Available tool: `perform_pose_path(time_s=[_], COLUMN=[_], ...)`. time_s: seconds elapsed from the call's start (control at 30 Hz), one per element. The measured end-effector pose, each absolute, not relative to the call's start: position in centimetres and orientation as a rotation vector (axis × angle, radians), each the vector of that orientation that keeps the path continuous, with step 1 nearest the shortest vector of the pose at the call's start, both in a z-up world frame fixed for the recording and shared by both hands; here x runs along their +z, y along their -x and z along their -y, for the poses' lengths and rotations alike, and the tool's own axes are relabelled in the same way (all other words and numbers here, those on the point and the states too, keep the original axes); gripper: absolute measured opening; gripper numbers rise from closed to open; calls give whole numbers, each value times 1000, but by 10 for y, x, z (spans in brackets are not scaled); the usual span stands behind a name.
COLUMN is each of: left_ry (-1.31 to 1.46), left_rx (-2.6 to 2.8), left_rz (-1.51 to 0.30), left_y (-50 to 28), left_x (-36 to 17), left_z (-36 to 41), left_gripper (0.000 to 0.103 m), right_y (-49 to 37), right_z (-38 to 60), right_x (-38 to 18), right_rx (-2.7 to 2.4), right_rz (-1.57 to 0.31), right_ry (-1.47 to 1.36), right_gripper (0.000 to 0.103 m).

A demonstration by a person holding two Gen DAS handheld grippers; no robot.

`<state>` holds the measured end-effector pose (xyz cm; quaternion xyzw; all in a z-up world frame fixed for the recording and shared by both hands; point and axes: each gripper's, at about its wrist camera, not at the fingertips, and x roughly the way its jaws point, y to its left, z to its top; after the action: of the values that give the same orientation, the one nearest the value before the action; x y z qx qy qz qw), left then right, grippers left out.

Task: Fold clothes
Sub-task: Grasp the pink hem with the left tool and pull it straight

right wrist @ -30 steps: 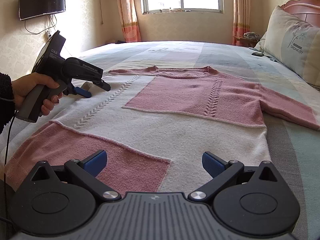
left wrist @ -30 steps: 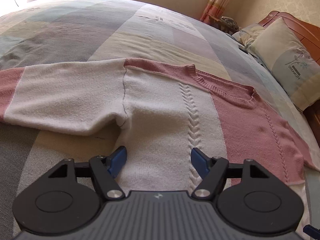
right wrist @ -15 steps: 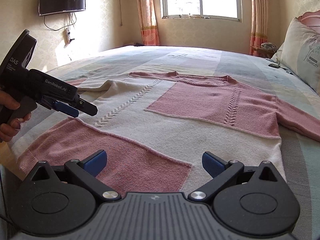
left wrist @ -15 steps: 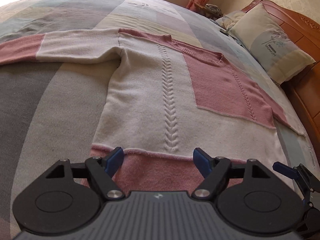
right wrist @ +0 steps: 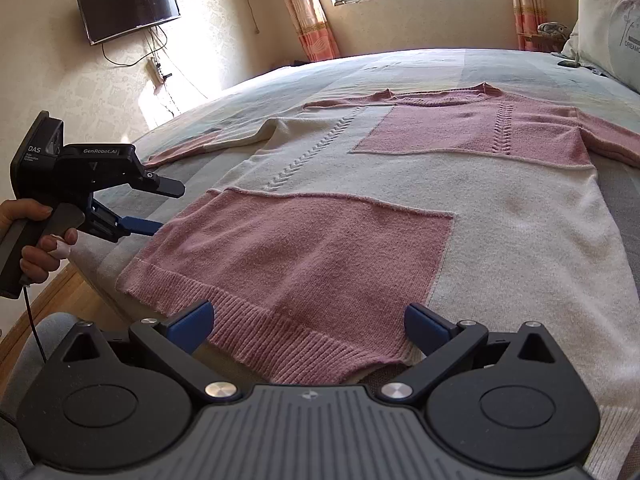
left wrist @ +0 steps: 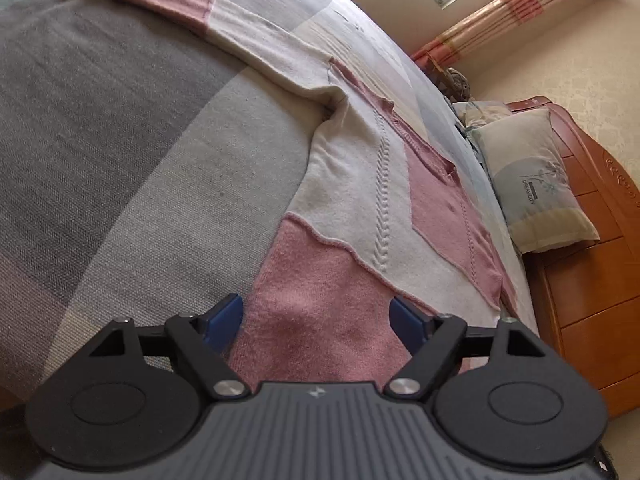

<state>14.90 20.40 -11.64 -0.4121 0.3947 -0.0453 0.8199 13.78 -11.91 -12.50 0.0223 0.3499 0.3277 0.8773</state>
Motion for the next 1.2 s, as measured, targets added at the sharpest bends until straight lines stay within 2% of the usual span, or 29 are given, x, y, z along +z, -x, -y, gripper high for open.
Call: perform_pose_path(time_s=[0.27,0.53,0.7,0.8,0.87,1.03,1.13,1.2], left_ry=[1020,1054,1079,1076,1068,1017,1090,1089], left_rx=[-248,-320,-396,-391,-377,-359,-394,-385], left_rz=[-838,-875,-888,-905,-897,-944,-950,-949], left_y=[-162,-183,-166,-187,-207,-219,-190,-177], left_x=[-136,-142,-147,-146,-142,-139,-151,-158], left_z=[-225,-218,-220,-220,-218,-204,-208,-212], left_gripper=[83,83,83,83,83,82,79,60], right_y=[-126,-165,-192,-203,-213,-256,-251,-232], right_z=[142,229,300,320,326,307,305,313], right_x=[-105,-83,-111,-139,-149,-152,-151,-154], right_rx=[665,480,488,500,538,562,583,623], right_rz=[-696,-677,-815,-892,-868,-898,-935,-954], right_ry=[-50,-192,-498,-655,-761,-771,-773,-824], right_gripper=[103,103,103,103,103,103,103,103])
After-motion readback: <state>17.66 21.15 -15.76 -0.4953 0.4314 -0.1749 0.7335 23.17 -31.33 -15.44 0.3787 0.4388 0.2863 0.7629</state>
